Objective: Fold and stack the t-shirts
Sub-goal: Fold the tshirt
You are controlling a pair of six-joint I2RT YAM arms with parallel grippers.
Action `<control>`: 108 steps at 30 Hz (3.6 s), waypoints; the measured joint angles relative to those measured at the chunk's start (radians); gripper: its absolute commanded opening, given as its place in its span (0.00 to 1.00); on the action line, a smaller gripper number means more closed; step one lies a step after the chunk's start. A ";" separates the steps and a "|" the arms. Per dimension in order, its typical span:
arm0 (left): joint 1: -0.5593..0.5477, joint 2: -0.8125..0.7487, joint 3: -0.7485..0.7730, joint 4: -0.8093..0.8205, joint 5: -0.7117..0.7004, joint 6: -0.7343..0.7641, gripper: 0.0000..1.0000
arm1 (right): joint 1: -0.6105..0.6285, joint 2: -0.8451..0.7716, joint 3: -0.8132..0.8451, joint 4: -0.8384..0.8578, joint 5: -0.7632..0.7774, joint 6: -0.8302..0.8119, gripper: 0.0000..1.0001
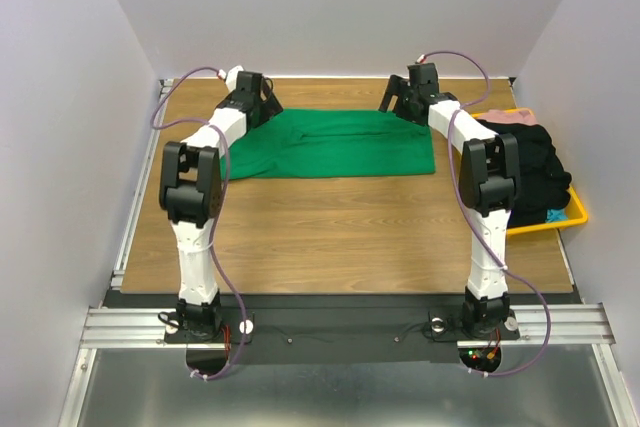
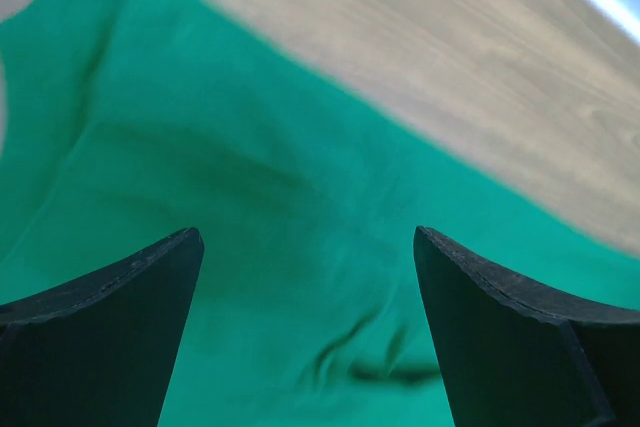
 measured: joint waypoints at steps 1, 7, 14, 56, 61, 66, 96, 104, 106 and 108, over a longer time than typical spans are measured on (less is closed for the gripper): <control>0.000 -0.053 -0.079 0.010 -0.007 -0.002 0.99 | 0.000 0.000 0.000 0.000 -0.003 -0.010 1.00; 0.001 -0.251 -0.304 0.056 -0.016 -0.014 0.98 | 0.000 0.002 -0.031 0.015 -0.051 -0.034 1.00; 0.011 -0.110 -0.281 0.063 0.019 -0.019 0.98 | 0.007 -0.092 -0.291 0.117 -0.089 -0.025 1.00; -0.160 0.510 0.656 0.065 0.307 -0.287 0.99 | 0.954 -0.762 -0.995 0.084 0.025 0.303 1.00; -0.159 0.414 0.573 0.024 0.306 -0.240 0.99 | 0.955 -0.846 -0.978 0.069 0.053 0.297 1.00; -0.159 0.010 0.167 0.004 0.303 -0.153 0.99 | 0.954 -0.983 -0.991 0.055 0.125 0.309 1.00; -0.498 -1.288 -1.281 -0.345 0.195 -0.382 0.79 | 0.954 -1.157 -1.225 -0.168 0.201 0.494 1.00; -0.506 -1.186 -1.307 -0.335 0.214 -0.393 0.53 | 0.954 -1.078 -1.223 -0.187 0.261 0.519 0.95; -0.506 -1.186 -1.314 -0.319 0.226 -0.391 0.49 | 0.954 -1.051 -1.220 -0.190 0.263 0.526 0.90; -0.506 -1.186 -1.323 -0.301 0.239 -0.391 0.42 | 0.954 -1.017 -1.210 -0.194 0.262 0.531 0.83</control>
